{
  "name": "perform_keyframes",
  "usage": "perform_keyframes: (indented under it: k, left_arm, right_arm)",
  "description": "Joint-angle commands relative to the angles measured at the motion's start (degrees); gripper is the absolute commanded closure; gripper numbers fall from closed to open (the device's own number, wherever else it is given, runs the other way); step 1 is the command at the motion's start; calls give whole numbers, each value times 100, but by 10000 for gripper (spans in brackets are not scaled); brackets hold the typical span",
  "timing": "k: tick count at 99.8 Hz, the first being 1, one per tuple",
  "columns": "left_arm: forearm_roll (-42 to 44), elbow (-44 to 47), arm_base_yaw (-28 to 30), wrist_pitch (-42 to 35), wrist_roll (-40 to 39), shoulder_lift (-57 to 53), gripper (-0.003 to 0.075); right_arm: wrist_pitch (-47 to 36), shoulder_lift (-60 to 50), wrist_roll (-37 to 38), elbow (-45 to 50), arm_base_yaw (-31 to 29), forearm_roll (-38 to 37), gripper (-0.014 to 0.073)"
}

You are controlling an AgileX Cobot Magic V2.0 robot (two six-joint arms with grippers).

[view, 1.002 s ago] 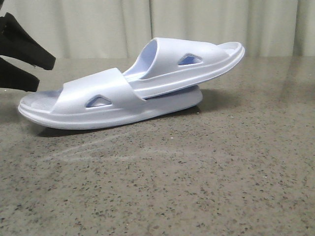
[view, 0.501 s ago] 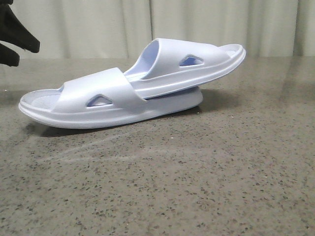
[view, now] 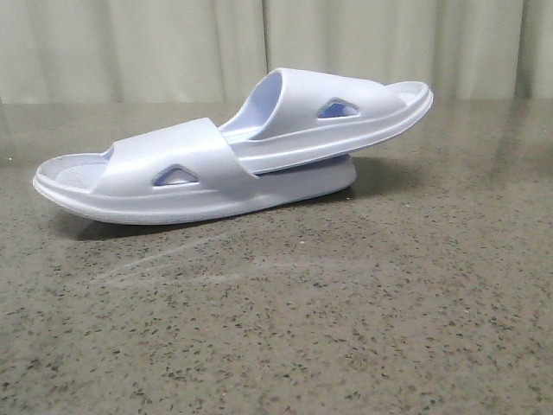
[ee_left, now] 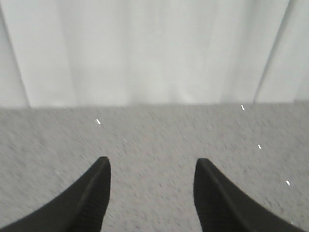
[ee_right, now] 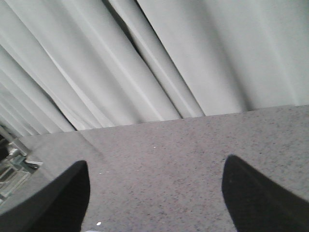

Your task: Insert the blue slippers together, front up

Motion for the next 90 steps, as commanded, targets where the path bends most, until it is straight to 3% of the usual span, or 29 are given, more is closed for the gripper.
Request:
perform_keyframes:
  k: [1,30,45,63,90]
  left_arm:
    - [-12,-198,6,-248,45,-442,376]
    - [-12,-198,6,-487,139,-1286,379]
    - [-12,-198,-29,-463,153,-1593,379]
    - [237,-98,-522,-555,153,-1964,379]
    - [336,751,-1003,-1494,153,-2820,379]
  right_arm:
    - [-110,-187,-425,-175,-28,295,97]
    - [-2041,-187,-1538,-175,-28,490,97]
    - [-1969,-291,-1841,-175,-28,639,98]
    - [-2012,-864,-1884,-175,-28,617,98]
    - [-1832,-1964,-1667,-175,124,593,98]
